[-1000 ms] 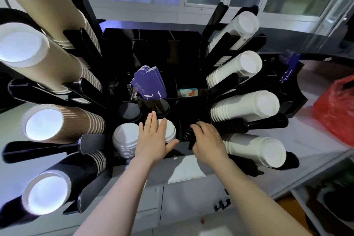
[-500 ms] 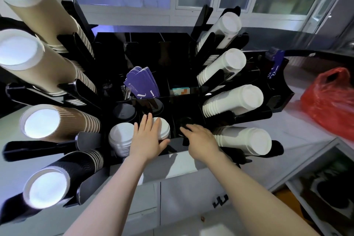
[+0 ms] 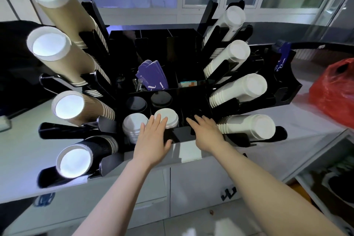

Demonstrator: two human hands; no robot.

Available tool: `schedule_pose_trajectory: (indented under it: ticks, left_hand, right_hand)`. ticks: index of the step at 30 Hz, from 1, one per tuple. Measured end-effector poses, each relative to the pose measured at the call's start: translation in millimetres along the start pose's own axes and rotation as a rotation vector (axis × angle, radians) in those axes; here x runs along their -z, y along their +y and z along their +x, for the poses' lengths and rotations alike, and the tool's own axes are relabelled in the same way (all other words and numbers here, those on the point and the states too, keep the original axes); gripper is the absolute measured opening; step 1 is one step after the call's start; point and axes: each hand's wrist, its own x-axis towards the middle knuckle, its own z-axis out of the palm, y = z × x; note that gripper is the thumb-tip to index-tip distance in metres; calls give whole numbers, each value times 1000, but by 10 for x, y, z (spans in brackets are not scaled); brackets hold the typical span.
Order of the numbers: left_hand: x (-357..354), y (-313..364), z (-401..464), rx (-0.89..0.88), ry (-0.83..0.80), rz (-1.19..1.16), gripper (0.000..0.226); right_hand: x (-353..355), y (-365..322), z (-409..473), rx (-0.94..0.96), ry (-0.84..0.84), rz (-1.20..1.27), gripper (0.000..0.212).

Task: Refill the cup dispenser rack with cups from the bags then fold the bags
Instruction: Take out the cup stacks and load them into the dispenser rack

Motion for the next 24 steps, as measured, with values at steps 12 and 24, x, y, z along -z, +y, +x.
schedule_pose_trajectory:
  ticks: [12,24]
  left_hand:
    - [33,232,-188,157,13,15,69]
    - [991,1182,106,92,456,-69,73]
  right_hand:
    - [224,-65,3,62,74,311,70]
    - [1544,78,-480,392,539,791,38]
